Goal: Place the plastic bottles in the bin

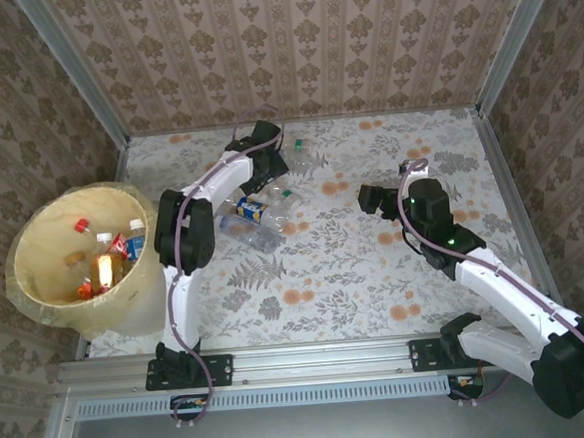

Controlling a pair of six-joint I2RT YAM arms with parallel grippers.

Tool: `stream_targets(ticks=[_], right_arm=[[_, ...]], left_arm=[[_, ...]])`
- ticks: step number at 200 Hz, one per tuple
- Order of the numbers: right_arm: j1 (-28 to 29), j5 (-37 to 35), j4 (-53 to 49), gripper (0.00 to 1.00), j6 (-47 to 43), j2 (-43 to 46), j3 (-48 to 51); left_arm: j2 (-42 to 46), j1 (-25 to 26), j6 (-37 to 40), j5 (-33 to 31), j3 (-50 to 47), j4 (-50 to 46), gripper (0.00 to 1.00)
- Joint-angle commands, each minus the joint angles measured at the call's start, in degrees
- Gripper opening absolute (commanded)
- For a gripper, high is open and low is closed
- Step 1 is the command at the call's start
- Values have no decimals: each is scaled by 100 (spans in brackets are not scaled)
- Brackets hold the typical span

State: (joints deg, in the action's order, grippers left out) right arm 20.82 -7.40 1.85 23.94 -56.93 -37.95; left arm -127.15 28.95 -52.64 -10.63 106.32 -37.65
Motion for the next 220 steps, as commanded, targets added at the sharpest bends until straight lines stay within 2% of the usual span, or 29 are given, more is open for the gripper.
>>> stream_targets(ticks=[1,30,69,102,124,147,220], right_arm=[[-24,-53,-115,100,-92,143,68],[-28,-52,-111,100,-95,142,68],[-24,-46,-123,100,-120,147,84],[-31,-63,-106,100,-142,138,106],[-27,-67,-71,100,-147,103,111],[-23,-60,-14,100,-140,68,121],[-25,258,622,100,-186,-132,192]], left_arm=[[-214,71,245,150,246,42,86],[-444,110,585,452,464,67,88],[-736,128,855,386,759,-141,87],[-690,128,1066,391,764,-129,76],[-512,128,1308,386,750,-110,63],[-146,137,1566,354,552,2,56],[2166,278,2545,196,-769,492,52]])
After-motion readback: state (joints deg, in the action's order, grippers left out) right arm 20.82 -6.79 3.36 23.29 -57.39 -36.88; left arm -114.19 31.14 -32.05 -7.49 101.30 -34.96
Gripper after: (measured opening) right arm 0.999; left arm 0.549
